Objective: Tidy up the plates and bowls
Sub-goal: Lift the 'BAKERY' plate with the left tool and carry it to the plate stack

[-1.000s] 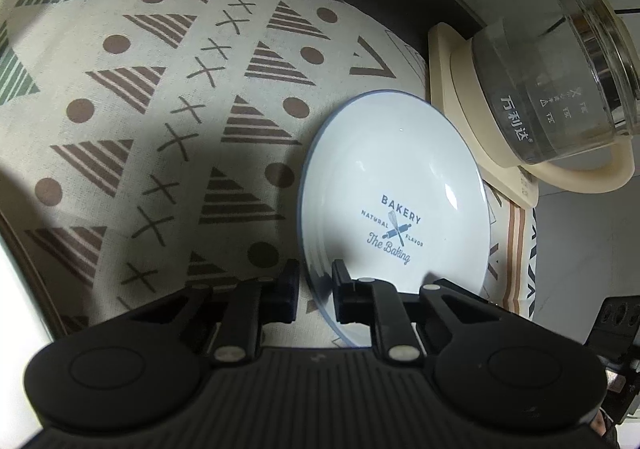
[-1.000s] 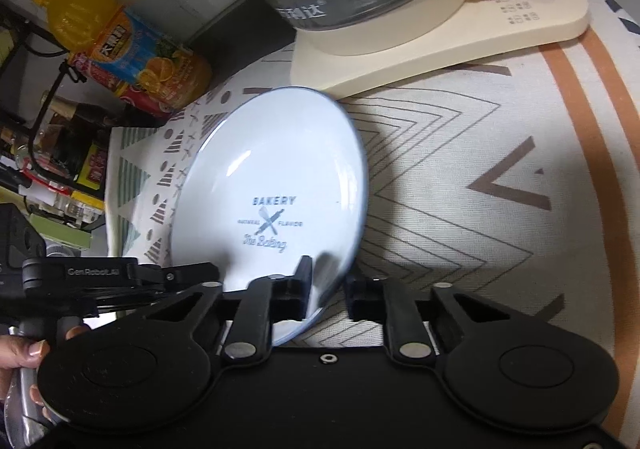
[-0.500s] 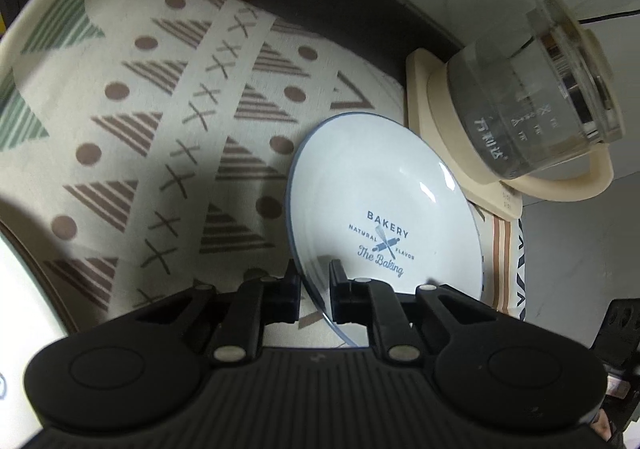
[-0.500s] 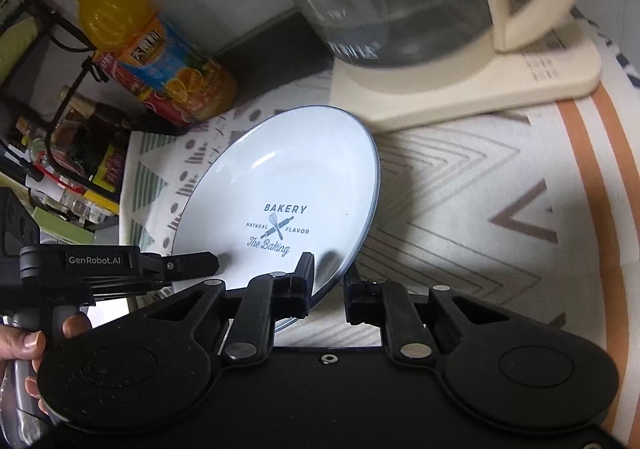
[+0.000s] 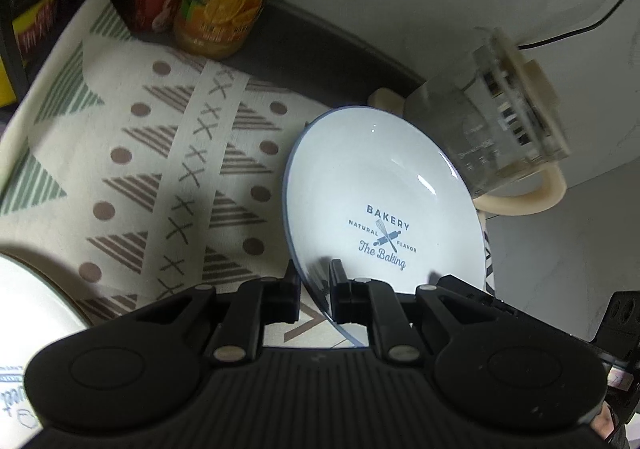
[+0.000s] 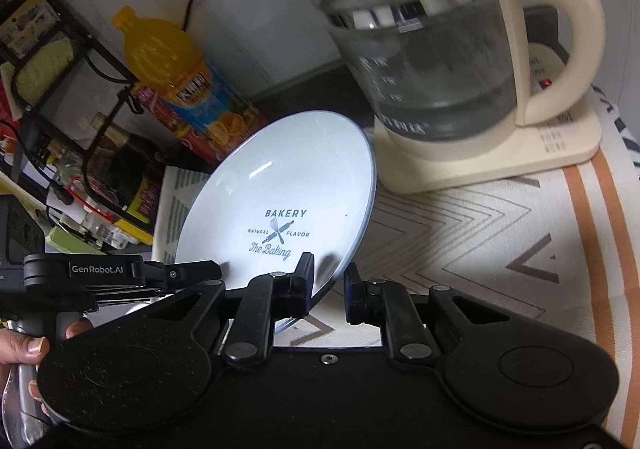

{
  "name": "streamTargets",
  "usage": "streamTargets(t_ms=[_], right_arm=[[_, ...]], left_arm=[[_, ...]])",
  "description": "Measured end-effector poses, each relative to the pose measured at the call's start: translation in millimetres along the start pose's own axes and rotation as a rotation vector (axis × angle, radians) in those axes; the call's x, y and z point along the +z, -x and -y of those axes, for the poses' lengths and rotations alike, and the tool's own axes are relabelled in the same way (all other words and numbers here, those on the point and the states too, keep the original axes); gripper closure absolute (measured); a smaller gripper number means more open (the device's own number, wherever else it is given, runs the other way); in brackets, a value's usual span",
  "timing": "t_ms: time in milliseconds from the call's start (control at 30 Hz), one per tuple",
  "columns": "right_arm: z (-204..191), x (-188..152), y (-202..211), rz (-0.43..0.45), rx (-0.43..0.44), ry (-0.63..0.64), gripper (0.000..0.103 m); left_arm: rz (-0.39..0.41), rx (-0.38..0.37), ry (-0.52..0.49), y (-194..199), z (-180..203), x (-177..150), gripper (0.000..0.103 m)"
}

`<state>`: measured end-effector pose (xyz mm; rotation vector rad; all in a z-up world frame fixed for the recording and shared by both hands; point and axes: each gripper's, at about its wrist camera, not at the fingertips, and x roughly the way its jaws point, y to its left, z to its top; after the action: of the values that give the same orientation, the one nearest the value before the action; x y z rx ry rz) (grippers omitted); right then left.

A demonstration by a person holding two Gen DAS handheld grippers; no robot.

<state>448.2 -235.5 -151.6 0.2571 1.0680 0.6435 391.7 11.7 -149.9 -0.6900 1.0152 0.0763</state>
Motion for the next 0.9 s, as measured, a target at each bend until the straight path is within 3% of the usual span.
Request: streamTargets(t_ms=[367, 900], right_arm=[[-48.8, -16.9, 12.3, 0.064, 0.016, 0.003, 0.088], [-120.0, -69.0, 3.8, 0.082, 0.005, -0.021, 0.088]], left_arm=[[0.042, -0.031, -0.041, 51.7, -13.7, -1.7, 0.091], [0.048, -0.036, -0.056, 116.9, -86.2, -20.5, 0.091]])
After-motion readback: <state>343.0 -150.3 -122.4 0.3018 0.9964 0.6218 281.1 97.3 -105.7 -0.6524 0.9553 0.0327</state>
